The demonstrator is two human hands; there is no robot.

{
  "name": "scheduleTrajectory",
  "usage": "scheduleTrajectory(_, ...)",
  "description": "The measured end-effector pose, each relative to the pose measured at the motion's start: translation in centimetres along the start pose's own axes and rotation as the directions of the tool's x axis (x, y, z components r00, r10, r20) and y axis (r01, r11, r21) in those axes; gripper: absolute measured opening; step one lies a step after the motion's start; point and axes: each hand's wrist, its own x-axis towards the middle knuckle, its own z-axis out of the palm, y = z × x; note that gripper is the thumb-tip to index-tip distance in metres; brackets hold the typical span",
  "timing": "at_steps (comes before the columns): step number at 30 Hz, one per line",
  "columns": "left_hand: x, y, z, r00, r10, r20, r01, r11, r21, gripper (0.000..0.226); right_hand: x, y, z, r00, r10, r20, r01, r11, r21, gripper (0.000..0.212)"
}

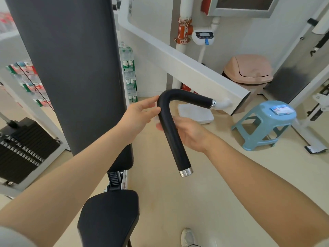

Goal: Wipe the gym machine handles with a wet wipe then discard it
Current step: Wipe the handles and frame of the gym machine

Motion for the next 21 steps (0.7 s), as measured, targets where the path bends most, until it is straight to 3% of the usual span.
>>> scheduleTrajectory(2, 0.0, 0.0, 0.0, 1.000, -0.002, 0.002, 0.002, 1.000, -0.002, 0.038, -1.9, 1.2, -1.0, 0.995, 0.067, 0.076, -0.055, 0.986, -0.155, 0.029)
scheduleTrajectory(4, 0.0, 0.0, 0.1, 1.000, -0.008, 0.001, 0.008, 1.000, -0.019, 0.039, -3.1, 1.8, -1.5, 0.983, 0.137, 0.119, -0.113, 0.976, -0.188, 0.028)
scheduleTrajectory(10, -0.5, -0.2, 0.3, 1.000, -0.005, 0.014, 0.006, 0.998, -0.060, 0.042, -2.0, 2.8, 0.5, 0.993, 0.078, -0.085, -0.065, 0.987, 0.145, 0.028)
scheduleTrajectory(13, -1.1, -0.8, 0.2, 1.000, 0.005, 0.020, -0.004, 0.998, -0.068, 0.042, -3.8, 3.7, 0.5, 0.994, 0.110, 0.028, -0.113, 0.965, 0.238, 0.025)
scheduleTrajectory(16, -1.9, -1.8, 0.0, 0.999, 0.007, 0.042, -0.005, 0.998, -0.068, 0.044, -5.7, 4.3, -0.1, 0.979, 0.174, 0.105, -0.186, 0.974, 0.125, 0.025)
scheduleTrajectory(21, -2.9, -2.3, 0.4, 0.997, 0.006, 0.072, 0.002, 0.993, -0.114, 0.048, -4.1, 2.8, 1.1, 0.983, 0.016, -0.184, 0.020, 0.982, 0.190, 0.034)
